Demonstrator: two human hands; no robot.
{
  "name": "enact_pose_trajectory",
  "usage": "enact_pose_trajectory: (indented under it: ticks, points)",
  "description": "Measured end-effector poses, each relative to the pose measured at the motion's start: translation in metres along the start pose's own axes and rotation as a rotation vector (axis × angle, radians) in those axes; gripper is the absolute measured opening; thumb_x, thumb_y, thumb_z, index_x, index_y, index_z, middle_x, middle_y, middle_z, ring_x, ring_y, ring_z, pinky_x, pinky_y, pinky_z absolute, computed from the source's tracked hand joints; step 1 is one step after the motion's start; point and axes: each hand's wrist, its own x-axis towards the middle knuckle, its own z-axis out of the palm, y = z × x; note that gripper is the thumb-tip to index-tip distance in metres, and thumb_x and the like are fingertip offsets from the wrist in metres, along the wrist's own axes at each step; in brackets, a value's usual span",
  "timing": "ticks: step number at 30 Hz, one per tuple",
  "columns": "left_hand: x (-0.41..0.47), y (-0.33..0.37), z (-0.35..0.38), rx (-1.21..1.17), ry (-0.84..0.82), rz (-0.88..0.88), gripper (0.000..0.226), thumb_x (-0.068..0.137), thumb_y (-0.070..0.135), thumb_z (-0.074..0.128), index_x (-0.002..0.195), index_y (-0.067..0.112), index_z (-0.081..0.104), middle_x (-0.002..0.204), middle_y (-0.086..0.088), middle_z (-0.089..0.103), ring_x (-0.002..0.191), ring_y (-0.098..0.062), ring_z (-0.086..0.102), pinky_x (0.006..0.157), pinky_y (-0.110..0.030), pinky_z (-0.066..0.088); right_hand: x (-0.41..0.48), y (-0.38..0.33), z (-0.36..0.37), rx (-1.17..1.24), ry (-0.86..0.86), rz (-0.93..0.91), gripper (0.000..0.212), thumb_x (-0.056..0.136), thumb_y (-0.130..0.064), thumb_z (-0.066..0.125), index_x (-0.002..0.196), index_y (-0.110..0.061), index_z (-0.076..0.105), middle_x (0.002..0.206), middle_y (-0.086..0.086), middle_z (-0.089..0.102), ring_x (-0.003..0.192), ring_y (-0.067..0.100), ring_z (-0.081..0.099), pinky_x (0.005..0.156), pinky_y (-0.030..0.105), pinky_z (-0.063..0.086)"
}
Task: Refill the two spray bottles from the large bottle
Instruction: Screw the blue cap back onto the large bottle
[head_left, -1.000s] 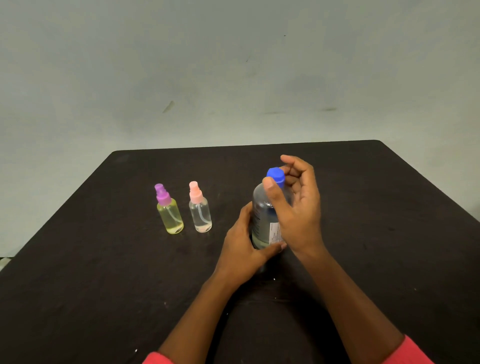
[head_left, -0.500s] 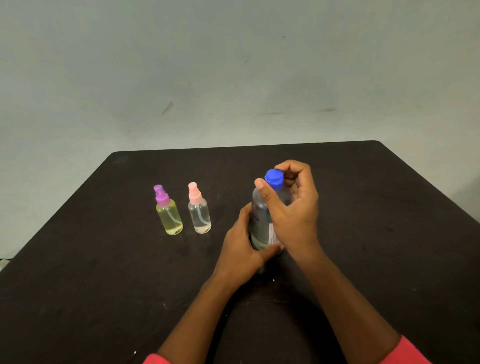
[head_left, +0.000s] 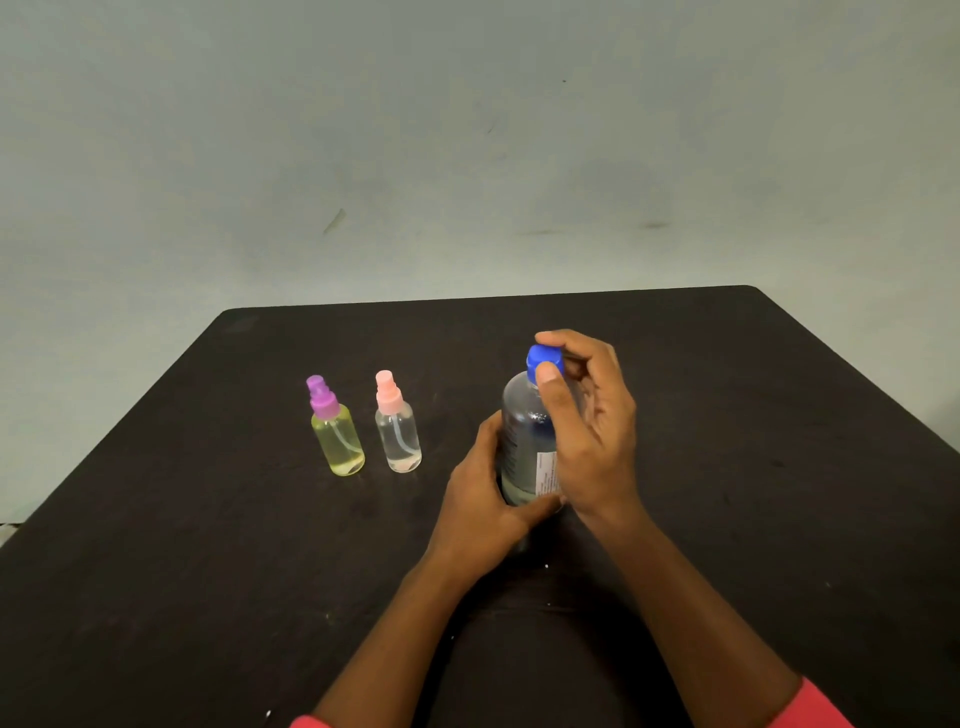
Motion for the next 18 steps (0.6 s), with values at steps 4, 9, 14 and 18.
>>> enact_pose_trajectory:
  ticks: [4,9,14,18]
  points:
    - [0.0001,0.0001,-0.0005,0.005,-0.007,-0.006,0.075,0.069,0.027,0.084,0.131,0.029,0.043,0.118,0.017,0.061,0.109,0.001,0.058,0.089,-0.017,0.049,0.0000,0.0013,0.0003,0.014,0.002,0.028,0.018,0.091,-0.028,0.055,0.109,-0.025,0.060,0.110,0.005,0.062,0.103,0.024,0.062,0.087,0.033,0.052]
    - [0.0003,0.0005,-0.0004,0.000,0.000,-0.018,0.070,0.068,0.028,0.084,0.127,0.030,0.046,0.114,0.017,0.064,0.105,-0.001,0.061,0.085,-0.019,0.050,-0.0001,0.0024,0.0004,0.026,0.001,0.035,0.021,0.090,-0.026,0.059,0.109,-0.018,0.060,0.106,-0.012,0.063,0.101,0.020,0.063,0.085,0.028,0.051]
    - [-0.0003,0.0016,-0.0005,0.006,-0.010,-0.009,0.073,0.069,0.031,0.083,0.131,0.030,0.044,0.119,0.016,0.062,0.110,-0.001,0.059,0.089,-0.019,0.050,0.0015,0.0011,0.0003,0.033,0.009,0.027,0.019,0.087,-0.028,0.063,0.105,-0.026,0.058,0.102,-0.016,0.063,0.098,0.018,0.064,0.084,0.027,0.051]
    - [-0.0002,0.0013,-0.0016,-0.001,-0.015,-0.016,0.074,0.069,0.030,0.083,0.131,0.032,0.043,0.119,0.019,0.061,0.111,0.002,0.058,0.089,-0.017,0.049,0.0016,-0.0004,0.0010,0.019,0.022,0.008,0.020,0.084,-0.029,0.065,0.102,-0.028,0.056,0.097,-0.022,0.061,0.094,0.012,0.064,0.082,0.022,0.050]
